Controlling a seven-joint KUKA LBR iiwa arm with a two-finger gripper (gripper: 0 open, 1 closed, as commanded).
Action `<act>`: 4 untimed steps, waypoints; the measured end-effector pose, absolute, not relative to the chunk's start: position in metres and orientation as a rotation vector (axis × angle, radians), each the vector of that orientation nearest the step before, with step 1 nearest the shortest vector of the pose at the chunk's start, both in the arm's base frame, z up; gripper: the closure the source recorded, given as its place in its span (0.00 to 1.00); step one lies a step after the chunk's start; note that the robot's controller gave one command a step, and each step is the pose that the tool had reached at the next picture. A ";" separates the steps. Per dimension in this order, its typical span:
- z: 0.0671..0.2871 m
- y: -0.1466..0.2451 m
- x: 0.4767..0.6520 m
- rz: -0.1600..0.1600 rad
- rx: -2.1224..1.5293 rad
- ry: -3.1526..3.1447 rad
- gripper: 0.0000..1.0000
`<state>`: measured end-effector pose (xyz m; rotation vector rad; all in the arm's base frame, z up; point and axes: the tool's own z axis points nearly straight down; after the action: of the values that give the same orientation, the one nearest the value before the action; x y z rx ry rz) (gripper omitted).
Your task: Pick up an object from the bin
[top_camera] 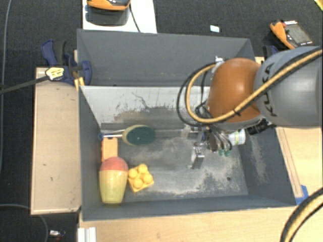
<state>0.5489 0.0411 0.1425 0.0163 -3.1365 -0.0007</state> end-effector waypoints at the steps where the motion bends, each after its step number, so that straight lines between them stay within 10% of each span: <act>1: 0.147 0.041 0.551 -0.001 0.014 -3.144 0.00; 2: 0.081 0.095 0.560 -0.002 0.187 -3.143 0.00; 4: 0.112 0.143 0.547 0.010 0.267 -3.135 0.00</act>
Offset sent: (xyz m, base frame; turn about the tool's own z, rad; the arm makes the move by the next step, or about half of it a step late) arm 0.0097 0.0611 -0.0725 -0.1087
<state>0.5474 0.1426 0.1122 0.2668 -3.1353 0.0095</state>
